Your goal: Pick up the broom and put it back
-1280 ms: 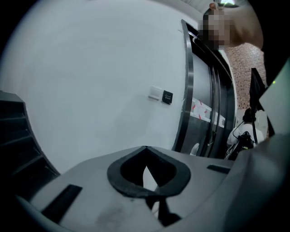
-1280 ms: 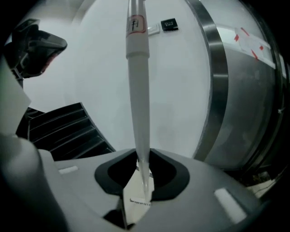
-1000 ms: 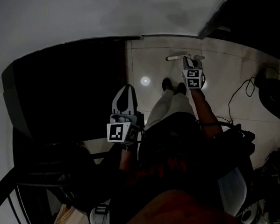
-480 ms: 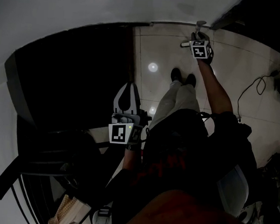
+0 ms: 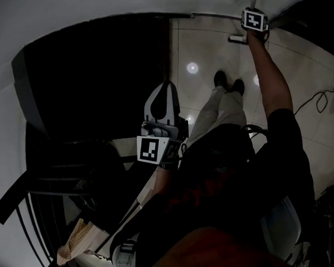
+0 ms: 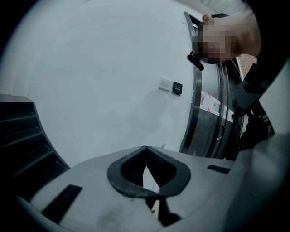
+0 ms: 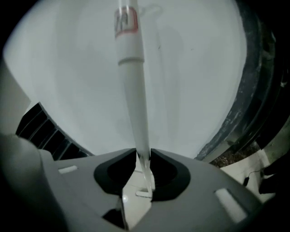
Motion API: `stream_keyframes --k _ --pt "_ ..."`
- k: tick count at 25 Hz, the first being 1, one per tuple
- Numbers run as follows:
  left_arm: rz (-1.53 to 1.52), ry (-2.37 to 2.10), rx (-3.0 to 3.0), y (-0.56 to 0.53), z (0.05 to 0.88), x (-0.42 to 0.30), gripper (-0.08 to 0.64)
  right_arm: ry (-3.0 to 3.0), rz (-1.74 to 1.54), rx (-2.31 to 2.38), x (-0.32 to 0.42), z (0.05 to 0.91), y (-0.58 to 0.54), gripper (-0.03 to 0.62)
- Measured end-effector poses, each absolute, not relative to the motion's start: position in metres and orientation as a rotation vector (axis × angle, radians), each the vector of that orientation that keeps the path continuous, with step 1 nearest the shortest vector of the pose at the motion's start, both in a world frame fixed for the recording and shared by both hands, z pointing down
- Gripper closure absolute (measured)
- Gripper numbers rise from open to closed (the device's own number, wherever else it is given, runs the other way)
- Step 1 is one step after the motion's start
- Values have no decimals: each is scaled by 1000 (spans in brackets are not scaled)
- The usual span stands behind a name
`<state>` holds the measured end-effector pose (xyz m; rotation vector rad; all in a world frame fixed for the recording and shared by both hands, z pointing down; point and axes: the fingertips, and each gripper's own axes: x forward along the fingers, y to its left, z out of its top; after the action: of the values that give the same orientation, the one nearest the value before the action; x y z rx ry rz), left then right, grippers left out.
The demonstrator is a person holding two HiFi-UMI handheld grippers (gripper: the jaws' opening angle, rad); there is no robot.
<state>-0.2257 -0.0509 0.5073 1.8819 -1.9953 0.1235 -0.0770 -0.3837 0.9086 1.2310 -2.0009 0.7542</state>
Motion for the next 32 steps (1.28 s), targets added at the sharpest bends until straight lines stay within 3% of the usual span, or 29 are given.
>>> stream_keyframes --k 6,9,12,16,27,32 --pt "100 -1964 1973 -62 496 -206 555 -2128 803 1318 -58 868 -352 475" --pt "140 -1980 1999 -58 488 -194 555 -2214 835 1308 -58 830 -318 499" --pt "194 -1969 2059 -53 474 -171 555 -2334 903 1305 -54 780 -280 591" --pt "181 -1966 2074 -32 456 -151 555 -2537 984 1305 -34 696 -232 592" --pt "119 -1906 2231 23 416 -139 555 -2691 697 1427 26 549 -101 592" --pt "25 -1939 2247 109 396 -152 555 -2792 634 1325 20 497 26 592"
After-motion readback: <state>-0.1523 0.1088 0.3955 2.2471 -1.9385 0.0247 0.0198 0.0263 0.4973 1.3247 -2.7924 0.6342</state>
